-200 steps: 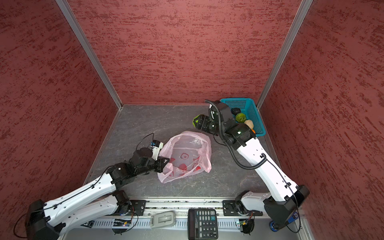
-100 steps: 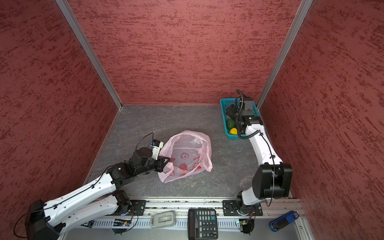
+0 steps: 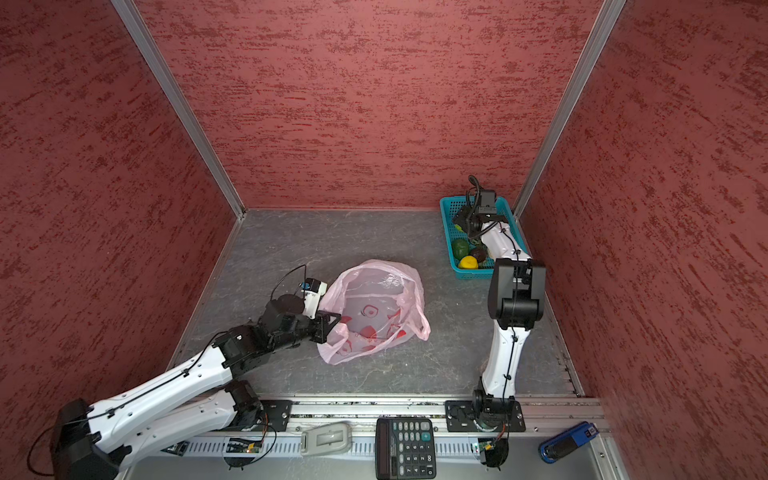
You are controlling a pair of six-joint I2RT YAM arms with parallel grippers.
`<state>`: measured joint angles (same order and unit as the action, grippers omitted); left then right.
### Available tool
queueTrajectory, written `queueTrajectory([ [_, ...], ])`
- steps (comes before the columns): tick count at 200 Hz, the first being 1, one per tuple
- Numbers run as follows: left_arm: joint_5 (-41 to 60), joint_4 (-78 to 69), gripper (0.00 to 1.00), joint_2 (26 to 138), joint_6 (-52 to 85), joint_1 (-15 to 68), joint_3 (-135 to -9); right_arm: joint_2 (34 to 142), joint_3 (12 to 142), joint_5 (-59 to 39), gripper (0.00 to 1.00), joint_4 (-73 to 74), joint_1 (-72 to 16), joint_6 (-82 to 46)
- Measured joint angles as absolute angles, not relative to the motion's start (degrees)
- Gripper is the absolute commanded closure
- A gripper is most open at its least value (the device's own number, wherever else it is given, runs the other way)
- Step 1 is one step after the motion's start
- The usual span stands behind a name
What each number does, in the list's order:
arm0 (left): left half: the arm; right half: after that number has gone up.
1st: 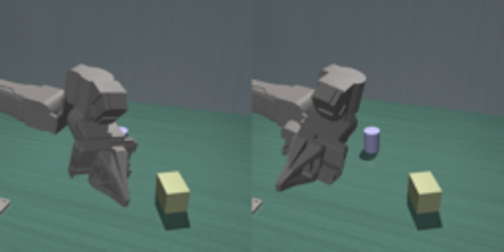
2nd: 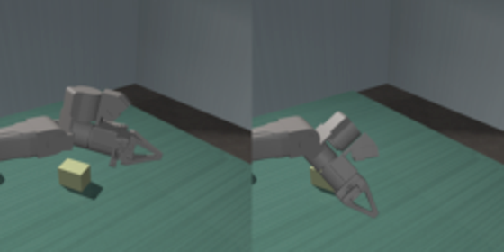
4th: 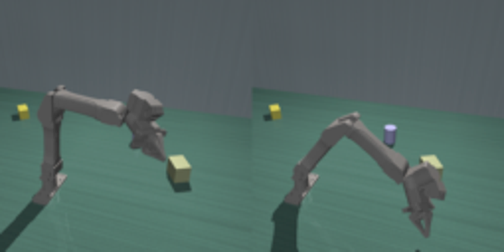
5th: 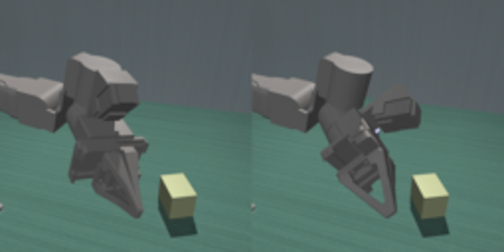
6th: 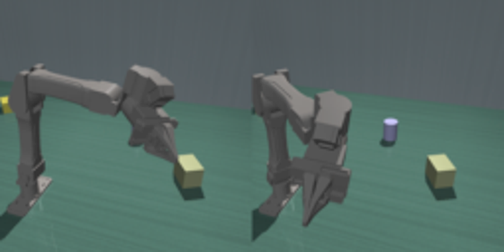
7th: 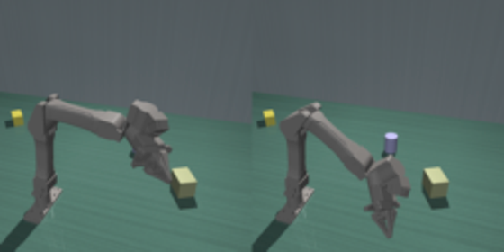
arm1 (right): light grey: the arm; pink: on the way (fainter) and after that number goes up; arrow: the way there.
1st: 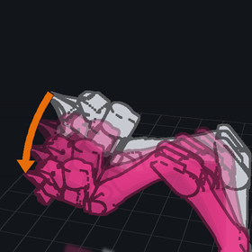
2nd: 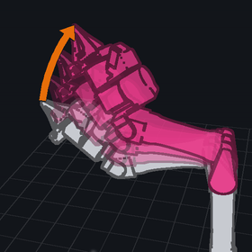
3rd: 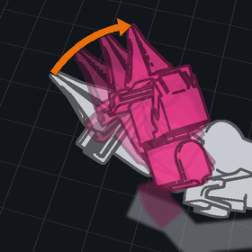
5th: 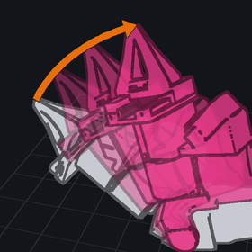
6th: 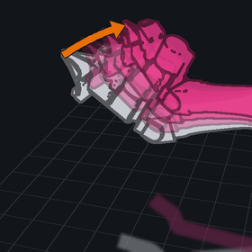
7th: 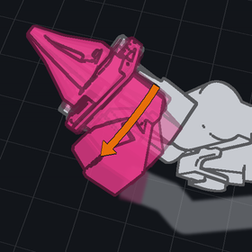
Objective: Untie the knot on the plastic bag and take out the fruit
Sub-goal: 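Open the right gripper to drop the green fruit into the basket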
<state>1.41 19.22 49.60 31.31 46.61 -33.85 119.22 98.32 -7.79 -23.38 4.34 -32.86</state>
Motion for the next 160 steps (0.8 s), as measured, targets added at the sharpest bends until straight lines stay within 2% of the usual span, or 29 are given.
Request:
queueTrajectory([
  [36,1.4,19.2,1.00,49.6,31.5,46.6,-33.8,120.7,98.4,-7.8,0.13,-23.5,4.4,-32.5],
  [95,1.4,18.8,1.00,50.4,31.7,46.6,-33.8,119.2,96.9,-7.9,0.09,-23.2,4.4,-32.3],
  [160,1.3,16.6,1.00,51.9,31.7,45.8,-33.8,104.0,81.0,-10.0,0.09,-20.7,3.6,-32.3],
])
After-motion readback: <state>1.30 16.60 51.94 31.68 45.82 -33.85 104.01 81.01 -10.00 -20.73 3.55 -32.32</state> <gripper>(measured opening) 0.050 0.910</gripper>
